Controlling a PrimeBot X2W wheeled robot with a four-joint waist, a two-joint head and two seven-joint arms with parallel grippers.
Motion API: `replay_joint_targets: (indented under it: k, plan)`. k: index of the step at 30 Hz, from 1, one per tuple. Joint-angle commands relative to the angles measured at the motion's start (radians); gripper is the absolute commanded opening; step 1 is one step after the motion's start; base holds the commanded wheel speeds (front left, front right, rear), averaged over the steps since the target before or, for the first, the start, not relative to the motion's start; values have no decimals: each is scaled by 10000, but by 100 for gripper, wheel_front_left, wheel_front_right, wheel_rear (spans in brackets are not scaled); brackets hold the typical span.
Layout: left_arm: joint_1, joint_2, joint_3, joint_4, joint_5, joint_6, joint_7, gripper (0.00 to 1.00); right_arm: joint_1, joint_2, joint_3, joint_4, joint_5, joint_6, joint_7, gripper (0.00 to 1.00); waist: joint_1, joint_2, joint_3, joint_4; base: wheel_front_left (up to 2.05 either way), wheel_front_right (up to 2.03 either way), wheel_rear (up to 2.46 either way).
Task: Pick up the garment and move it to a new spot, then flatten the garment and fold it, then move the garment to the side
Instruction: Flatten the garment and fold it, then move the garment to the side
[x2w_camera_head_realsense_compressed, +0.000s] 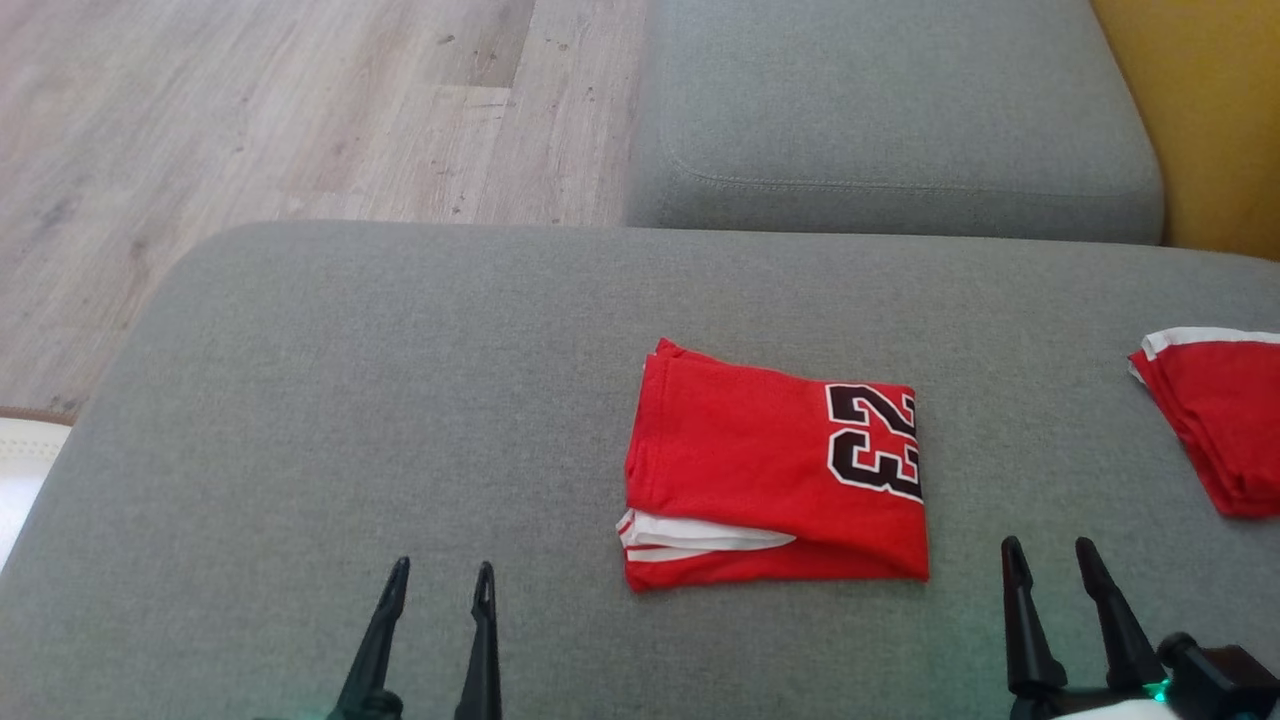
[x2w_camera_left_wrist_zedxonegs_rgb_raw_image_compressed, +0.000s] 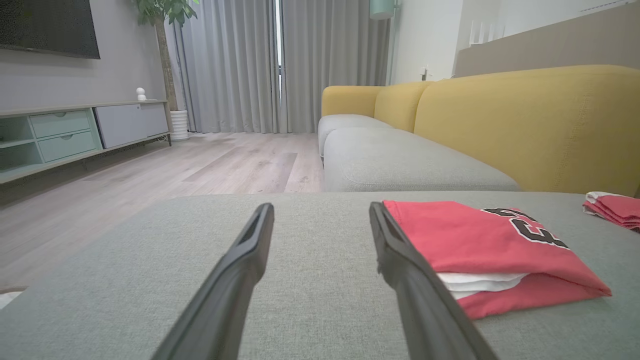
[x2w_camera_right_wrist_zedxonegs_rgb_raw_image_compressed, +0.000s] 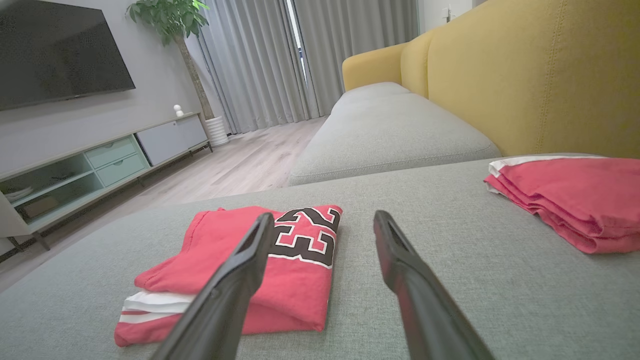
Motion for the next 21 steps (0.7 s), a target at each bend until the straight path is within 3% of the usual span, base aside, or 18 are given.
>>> replay_joint_targets:
  k: [1,21]
  plan:
    - [-248,-133,349,-286,142,-32,-95,100,-337,-75,261,-366,-110,-7,-108,100,0,1,4,-10,0,0,0]
    - [-127,-300,511,-169,264,-183,-95,100,-248,-142,407,-277,-233,-7,-108,100,0,1,-35,-158,0,0,0]
